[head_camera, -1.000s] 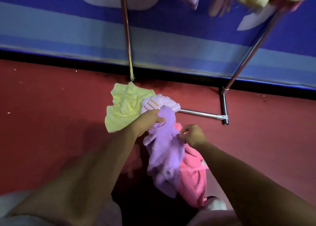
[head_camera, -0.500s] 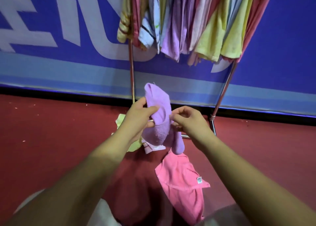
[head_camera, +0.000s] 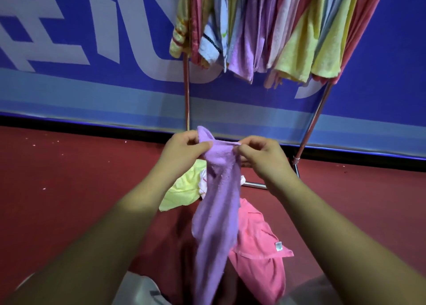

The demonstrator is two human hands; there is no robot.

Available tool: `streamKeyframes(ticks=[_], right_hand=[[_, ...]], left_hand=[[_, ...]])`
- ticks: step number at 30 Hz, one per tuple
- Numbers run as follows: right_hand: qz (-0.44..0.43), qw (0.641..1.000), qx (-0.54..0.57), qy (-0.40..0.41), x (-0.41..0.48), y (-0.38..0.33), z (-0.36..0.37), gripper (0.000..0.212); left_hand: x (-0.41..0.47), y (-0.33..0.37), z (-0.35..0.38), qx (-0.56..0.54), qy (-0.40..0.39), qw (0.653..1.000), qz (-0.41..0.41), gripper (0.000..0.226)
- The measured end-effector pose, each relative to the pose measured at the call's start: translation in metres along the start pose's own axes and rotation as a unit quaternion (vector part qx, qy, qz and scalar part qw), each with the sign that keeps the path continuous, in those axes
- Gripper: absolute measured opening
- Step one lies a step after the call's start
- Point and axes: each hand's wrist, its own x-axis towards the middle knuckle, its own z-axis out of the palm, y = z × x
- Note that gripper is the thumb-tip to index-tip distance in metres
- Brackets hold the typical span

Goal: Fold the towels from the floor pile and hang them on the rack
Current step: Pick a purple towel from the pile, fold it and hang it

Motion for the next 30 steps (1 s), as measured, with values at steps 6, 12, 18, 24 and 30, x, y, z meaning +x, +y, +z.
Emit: streamKeyframes(ticks=[6,12,18,24,30], right_hand=[[-0.006,0.999,0.035,-0.012,0.005,-0.004,-0.002,0.018],[-0.013,0.995,0.055,-0.082,0.006,-0.009,0.002,0.016],[-0.054,0.996,-0.055,-0.049,0.012,-0.01,-0.016,0.018],[-0.063,0.969,-0.22,-0.09,0.015,0.002,-0.023,0.018],[-0.049,0.951,-0.295,-0.079,0.021,0.017,-0.02,0.013]], left_hand=[[0.008,-0.005,-0.008,0.033,-0.036,0.998,0.048,0.038],[0.007,-0.005,0.0,-0.077,-0.19,0.978,0.039,0.025],[0.007,-0.001,0.001,0.05,-0.133,0.988,0.068,0.024],[0.004,0.006,0.005,-0.005,-0.098,0.99,0.103,0.025],[0.011,0.003,-0.004,-0.027,-0.041,0.995,0.091,0.024]])
